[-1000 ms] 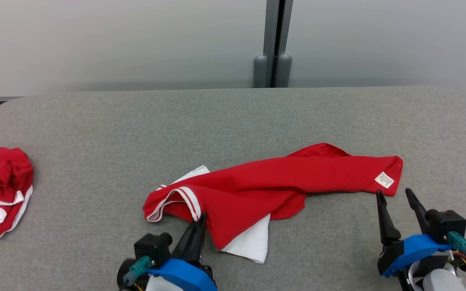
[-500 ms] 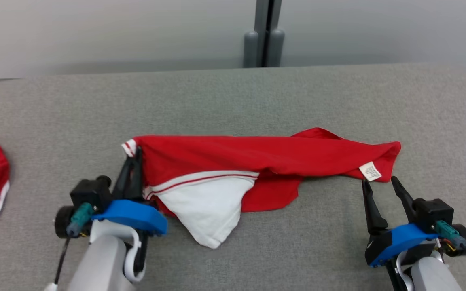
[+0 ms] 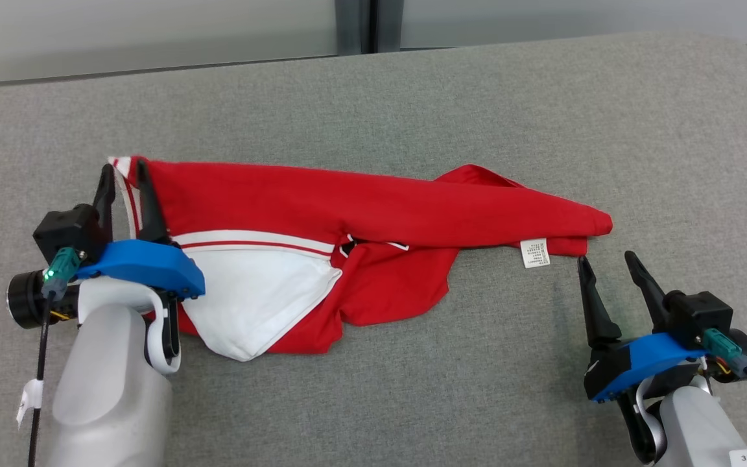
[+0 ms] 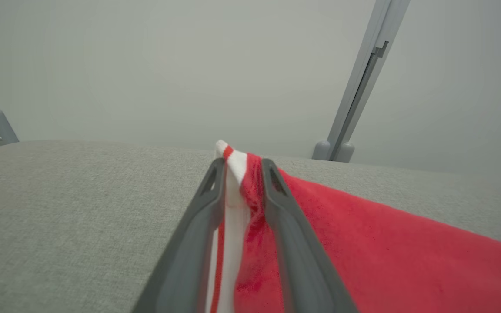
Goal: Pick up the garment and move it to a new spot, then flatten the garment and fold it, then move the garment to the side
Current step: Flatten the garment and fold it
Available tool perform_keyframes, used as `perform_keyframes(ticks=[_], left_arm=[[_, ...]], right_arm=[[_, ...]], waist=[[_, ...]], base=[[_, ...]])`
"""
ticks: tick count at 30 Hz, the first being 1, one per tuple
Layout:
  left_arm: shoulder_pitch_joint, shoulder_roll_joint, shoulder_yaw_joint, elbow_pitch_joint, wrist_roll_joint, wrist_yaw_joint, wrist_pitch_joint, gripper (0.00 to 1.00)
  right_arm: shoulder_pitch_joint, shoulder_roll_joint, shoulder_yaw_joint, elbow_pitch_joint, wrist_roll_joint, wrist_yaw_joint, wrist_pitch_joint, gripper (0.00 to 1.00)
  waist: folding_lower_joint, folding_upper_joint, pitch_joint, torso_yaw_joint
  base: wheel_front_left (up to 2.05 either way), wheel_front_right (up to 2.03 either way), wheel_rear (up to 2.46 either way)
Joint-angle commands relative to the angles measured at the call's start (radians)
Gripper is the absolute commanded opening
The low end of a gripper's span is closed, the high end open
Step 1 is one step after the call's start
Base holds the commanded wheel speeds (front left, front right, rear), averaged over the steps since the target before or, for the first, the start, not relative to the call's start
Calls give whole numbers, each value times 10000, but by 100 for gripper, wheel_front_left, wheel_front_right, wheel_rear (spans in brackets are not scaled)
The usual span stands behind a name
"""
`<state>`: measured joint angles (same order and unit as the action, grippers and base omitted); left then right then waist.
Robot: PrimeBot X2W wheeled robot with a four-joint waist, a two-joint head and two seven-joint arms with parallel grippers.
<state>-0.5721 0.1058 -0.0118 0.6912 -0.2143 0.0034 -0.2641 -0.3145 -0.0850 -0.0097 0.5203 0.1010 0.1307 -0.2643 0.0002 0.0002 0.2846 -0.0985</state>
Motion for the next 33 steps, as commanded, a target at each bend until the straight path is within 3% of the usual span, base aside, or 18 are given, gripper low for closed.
perform_keyframes(ticks=[1,11,21,27,32,33], left_arm=[[195,-125,163,-61,84,107,-4,100],[2119,-547,298,-539,-411,-544,-4,100],[3726,-547,-2146,-390,-3190,-902,-6,100],[3670,-547,-2717,-229,-3988,-919,-4,100],[3535,-554,-2759,-165,-4050,-1011,-4,100],[3512,-551,-2767,-126,-4036,-1019,-4,76]], right_arm=[[21,-35,-77,-12,47,1,0,100],[438,115,-185,223,-48,1,0,100],[786,239,-89,395,-176,1,1,100],[730,182,-71,350,-205,1,-1,100],[665,128,-90,324,-195,1,1,100],[647,136,-88,323,-196,1,1,100]], waist=[[-2,-2,-76,59],[-2,-2,-770,456],[-2,-2,-1381,582],[-2,-2,-1293,484],[-2,-2,-1174,428],[-2,-2,-1162,425]], base=[[0,0,0],[0,0,0],[0,0,0],[0,0,0],[0,0,0],[0,0,0]])
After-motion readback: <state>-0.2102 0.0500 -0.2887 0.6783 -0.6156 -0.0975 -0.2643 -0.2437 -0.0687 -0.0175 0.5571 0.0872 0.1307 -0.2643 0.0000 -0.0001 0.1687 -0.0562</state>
